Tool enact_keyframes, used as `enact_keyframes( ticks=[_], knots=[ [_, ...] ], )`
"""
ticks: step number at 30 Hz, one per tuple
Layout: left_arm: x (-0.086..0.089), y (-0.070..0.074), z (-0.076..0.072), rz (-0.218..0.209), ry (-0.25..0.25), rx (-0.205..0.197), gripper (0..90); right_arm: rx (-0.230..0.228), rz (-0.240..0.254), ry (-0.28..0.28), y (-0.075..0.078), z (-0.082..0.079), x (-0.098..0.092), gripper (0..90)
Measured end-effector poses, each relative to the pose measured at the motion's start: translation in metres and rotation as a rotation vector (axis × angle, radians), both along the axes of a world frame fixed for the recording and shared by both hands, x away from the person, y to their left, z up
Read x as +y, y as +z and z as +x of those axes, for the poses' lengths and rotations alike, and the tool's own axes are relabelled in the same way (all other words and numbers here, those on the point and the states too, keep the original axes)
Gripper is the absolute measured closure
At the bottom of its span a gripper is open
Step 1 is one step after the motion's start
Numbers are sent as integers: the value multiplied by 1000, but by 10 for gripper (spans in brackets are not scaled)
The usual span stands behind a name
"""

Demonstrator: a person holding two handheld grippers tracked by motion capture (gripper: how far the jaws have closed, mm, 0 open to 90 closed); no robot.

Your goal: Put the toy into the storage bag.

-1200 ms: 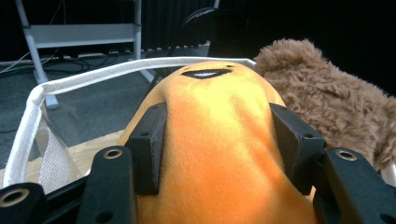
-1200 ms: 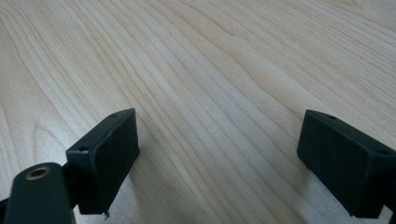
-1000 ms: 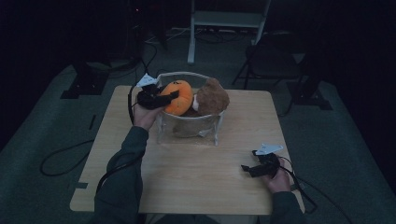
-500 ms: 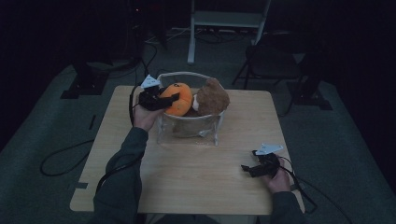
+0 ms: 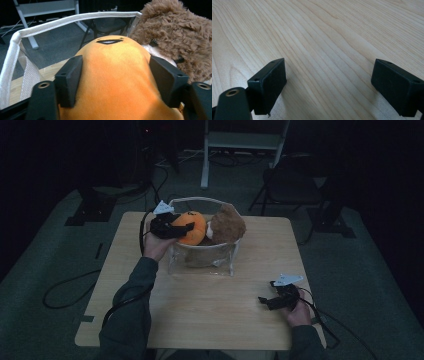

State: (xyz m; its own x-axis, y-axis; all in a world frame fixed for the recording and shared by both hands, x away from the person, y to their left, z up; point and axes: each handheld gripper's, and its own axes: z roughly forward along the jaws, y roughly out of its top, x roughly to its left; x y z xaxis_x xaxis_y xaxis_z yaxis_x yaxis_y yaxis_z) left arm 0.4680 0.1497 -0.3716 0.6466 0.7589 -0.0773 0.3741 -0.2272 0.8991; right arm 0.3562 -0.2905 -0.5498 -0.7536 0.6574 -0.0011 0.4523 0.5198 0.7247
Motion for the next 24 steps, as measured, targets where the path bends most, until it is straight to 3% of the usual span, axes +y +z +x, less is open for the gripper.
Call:
enact_keyframes(
  ticks=[5,10,16,19,22,23,24],
  knots=[
    [0,1,0,-7,40,8,202,0,0,0,0,0,0,119],
    [0,1,-1,5,39,10,186,0,1,0,0,0,0,119],
    [4,-1,-1,-29,30,14,181,0,0,0,0,0,0,119],
    [7,-1,0,-70,13,31,181,0,0,0,0,0,0,119],
    [14,0,-3,-80,20,17,198,1,0,0,0,0,0,119],
    [17,0,-4,-82,18,20,242,1,-1,0,0,0,0,119],
    [18,-1,-4,-58,26,28,291,0,0,0,0,0,0,119]
  ],
)
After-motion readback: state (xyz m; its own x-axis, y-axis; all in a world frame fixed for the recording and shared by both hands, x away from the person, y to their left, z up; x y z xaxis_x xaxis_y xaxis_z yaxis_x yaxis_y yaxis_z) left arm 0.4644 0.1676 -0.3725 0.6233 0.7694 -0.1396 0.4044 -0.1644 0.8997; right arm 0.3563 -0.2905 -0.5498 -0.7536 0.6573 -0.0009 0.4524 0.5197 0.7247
